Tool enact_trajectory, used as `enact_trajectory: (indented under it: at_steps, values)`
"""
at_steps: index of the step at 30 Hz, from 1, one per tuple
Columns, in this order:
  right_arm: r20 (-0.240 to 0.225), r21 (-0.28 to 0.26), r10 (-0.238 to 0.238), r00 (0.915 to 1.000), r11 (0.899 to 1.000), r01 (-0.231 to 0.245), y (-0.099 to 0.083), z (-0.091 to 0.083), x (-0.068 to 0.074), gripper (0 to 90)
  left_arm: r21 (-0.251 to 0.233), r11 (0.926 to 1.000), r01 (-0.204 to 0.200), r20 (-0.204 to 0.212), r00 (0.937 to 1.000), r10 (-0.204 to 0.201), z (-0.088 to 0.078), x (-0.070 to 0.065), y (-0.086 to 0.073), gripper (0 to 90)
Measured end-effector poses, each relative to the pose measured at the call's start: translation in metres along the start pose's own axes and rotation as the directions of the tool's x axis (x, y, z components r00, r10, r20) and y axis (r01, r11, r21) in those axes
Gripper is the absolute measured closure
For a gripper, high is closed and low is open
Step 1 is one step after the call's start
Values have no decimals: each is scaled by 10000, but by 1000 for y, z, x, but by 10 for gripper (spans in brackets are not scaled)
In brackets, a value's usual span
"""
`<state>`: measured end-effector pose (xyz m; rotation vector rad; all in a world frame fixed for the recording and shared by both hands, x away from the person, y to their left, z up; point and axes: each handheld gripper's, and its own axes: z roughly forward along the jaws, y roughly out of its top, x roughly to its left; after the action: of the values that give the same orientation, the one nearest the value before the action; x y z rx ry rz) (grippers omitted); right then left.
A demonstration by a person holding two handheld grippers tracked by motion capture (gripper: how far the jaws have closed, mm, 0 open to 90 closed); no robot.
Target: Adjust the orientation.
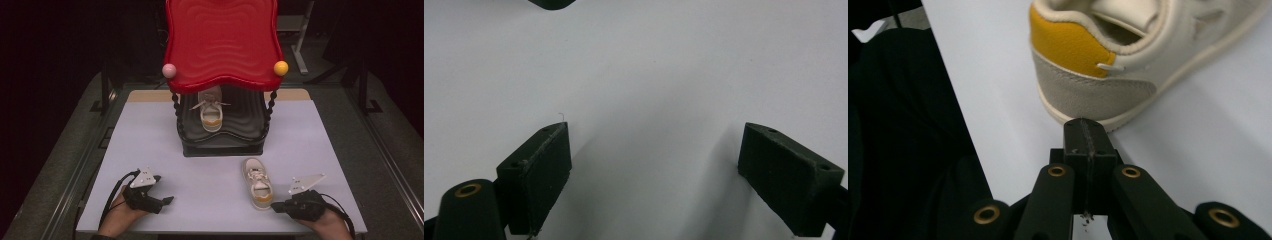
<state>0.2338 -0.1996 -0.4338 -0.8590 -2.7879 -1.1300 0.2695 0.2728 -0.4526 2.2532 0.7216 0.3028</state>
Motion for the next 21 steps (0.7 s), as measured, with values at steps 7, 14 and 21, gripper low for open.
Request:
enact_trajectory:
  at_steps: [7, 14, 21]
  values:
    - [-517, 37, -586, 9969, 9983, 589, 21, 20, 6, 896, -5, 10000, -11, 0, 10000, 11, 0, 0, 0, 133]
    - [-852, 80, -1102, 9903, 9938, 1112, 40, 39, 11, 896, -26, 10000, 21, -5, 10000, -21, 0, 0, 0, 133]
    - [-893, -658, -1030, 9907, 9931, 973, 46, 20, 11, 851, -25, 10000, 14, -1, 10000, -14, 0, 0, 0, 133]
